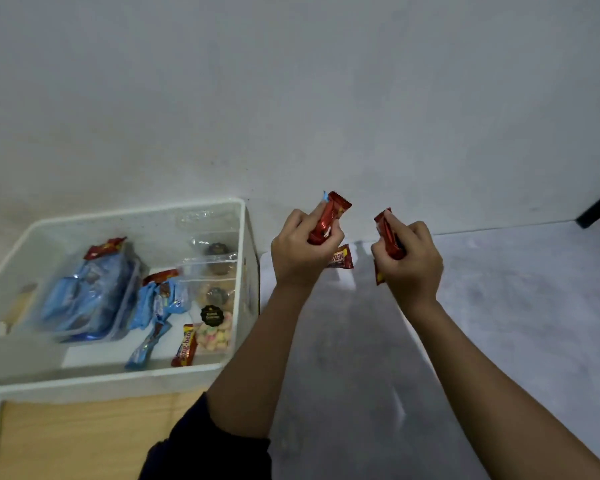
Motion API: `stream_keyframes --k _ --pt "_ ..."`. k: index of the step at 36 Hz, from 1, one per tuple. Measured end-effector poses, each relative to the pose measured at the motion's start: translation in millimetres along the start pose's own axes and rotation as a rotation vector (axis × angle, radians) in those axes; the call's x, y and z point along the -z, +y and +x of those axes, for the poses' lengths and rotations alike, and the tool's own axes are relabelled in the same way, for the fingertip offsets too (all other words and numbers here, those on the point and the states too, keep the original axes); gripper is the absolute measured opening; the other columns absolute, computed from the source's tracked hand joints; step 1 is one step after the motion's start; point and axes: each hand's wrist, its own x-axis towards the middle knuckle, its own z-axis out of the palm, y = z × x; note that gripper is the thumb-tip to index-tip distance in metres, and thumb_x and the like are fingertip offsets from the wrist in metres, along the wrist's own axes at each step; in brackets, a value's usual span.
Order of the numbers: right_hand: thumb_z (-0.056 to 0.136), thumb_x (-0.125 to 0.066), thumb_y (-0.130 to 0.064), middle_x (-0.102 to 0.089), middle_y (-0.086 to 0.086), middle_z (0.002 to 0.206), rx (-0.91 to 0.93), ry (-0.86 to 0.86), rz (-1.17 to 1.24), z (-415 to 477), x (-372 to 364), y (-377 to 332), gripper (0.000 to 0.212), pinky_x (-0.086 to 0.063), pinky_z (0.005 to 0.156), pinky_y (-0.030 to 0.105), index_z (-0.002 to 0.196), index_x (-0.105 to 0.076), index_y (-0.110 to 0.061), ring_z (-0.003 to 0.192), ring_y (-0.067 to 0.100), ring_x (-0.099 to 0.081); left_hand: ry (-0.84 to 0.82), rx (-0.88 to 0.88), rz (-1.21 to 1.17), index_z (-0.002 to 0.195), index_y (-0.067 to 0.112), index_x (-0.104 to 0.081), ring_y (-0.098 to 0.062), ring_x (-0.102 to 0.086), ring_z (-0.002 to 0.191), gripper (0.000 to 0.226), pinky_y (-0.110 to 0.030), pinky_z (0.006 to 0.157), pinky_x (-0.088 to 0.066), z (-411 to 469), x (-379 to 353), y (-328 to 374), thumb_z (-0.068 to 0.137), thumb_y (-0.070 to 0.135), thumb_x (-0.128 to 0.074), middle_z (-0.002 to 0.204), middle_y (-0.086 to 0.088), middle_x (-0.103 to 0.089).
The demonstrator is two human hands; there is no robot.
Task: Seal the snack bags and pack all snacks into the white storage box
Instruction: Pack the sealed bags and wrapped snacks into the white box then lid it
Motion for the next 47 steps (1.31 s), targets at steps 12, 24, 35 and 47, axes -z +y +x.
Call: stream_keyframes --k 12,24,35,47 --pt "0.073 -0.065 -0.016 -0.052 -0.001 0.079 0.241 0.035 0.106 -8.5 -36.0 -158.6 0.043 -0.042 0.05 0.022 0.114 -0.067 -0.026 0.058 0.016 -0.051 0.169 -0.044 0.03 0.109 0.026 -0.069 -0.013 -0.055 0.06 0.037 -0.028 0.056 -0.05 50.5 155.4 -30.4 0.076 0.04 -0.059 0.073 0.002 -0.057" --pt "0.076 -0.068 -0.017 -0.056 -0.005 0.087 0.186 -0.126 0.079 -89.7 -129.4 -246.0 0.045 -0.044 0.057 0.024 0.12 -0.063 -0.027 0.07 0.012 -0.055 0.056 -0.026 0.135 0.106 0.026 -0.071 -0.005 -0.049 0.055 0.033 -0.006 0.051 -0.031 40.6 261.3 -145.8 0.076 0.036 -0.066 0.068 0.008 -0.053" --pt "0.08 -0.066 -0.032 -0.062 -0.005 0.1 -0.063 -0.372 0.085 -128.9 -161.7 -258.6 0.046 -0.054 0.078 0.039 0.124 -0.058 -0.029 0.092 0.015 -0.061 -0.314 0.149 0.194 0.132 0.029 -0.05 -0.012 -0.054 0.097 0.048 -0.031 0.085 -0.047 23.5 279.2 -186.6 0.088 0.049 -0.05 0.111 0.004 -0.055" --pt "0.091 -0.058 -0.025 -0.059 0.004 0.111 -0.208 -0.537 0.333 -110.7 -154.3 -265.6 0.046 -0.044 0.088 0.028 0.135 -0.048 -0.016 0.1 0.014 -0.053 -0.516 0.283 0.096 0.136 0.027 -0.044 -0.017 -0.038 0.13 0.059 -0.038 0.104 -0.035 17.9 276.3 -189.8 0.087 0.058 -0.048 0.143 0.001 -0.039"
